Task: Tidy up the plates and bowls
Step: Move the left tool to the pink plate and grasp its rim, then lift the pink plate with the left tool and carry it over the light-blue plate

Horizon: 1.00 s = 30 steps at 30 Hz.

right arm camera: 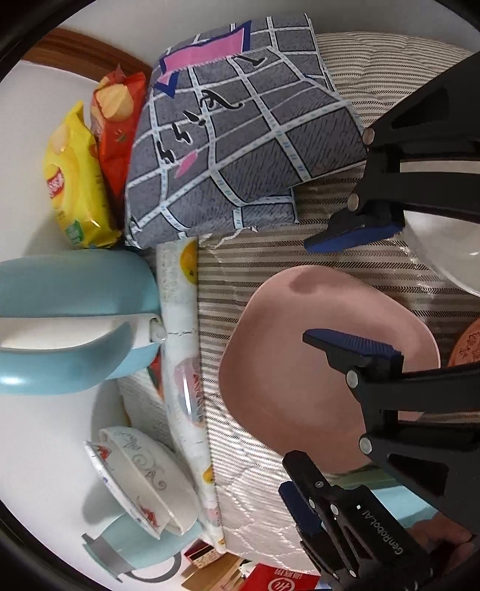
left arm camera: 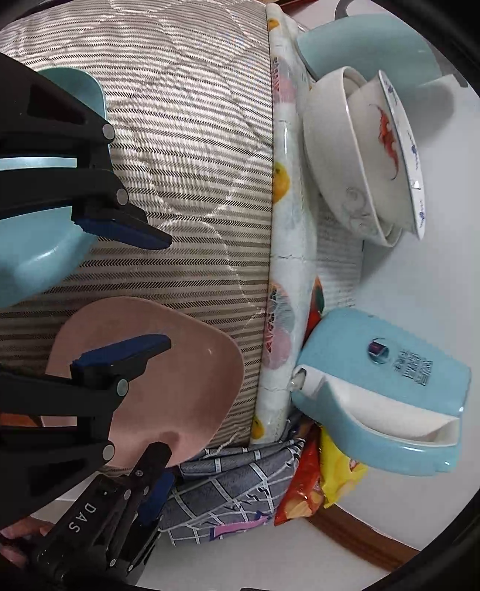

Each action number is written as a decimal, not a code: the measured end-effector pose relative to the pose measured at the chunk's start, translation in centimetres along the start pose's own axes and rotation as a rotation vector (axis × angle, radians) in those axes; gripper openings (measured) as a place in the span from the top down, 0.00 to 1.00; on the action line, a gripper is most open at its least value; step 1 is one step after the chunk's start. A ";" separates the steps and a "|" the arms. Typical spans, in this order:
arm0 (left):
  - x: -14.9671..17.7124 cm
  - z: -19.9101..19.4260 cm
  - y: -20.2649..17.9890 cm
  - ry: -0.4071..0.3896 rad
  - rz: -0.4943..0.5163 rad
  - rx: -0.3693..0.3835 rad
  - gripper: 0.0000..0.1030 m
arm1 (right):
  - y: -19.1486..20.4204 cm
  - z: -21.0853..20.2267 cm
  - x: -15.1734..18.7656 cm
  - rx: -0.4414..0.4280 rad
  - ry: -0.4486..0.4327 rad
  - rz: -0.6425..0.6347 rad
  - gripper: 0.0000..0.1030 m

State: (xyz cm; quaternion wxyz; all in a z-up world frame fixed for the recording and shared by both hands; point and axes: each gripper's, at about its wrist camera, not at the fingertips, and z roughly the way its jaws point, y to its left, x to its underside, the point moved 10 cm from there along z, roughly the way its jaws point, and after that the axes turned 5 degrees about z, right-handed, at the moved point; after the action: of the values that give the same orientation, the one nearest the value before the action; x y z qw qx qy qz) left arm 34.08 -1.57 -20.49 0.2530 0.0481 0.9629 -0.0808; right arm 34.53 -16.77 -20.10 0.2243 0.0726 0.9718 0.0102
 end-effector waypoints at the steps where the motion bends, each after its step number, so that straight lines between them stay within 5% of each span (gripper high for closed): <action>1: 0.0 0.2 -0.1 0.006 0.001 -0.001 0.56 | 0.0 0.4 0.0 0.000 0.010 -0.001 0.64; 6: 0.2 1.3 -0.3 0.024 0.012 -0.008 0.58 | 0.2 2.0 0.3 0.034 0.050 -0.033 0.67; 13: 0.4 2.5 -0.6 0.035 0.029 -0.002 0.88 | 0.3 2.8 0.0 0.050 0.041 -0.027 0.90; 30: -0.4 -2.0 -0.5 -0.052 0.025 0.023 0.90 | 0.0 -2.1 -0.8 -0.012 -0.093 0.024 0.95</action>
State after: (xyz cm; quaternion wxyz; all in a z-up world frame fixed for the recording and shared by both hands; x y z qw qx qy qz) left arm 33.41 -1.70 -18.54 0.2782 0.0608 0.9544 -0.0899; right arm 34.33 -16.84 -17.84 0.2697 0.0832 0.9592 0.0151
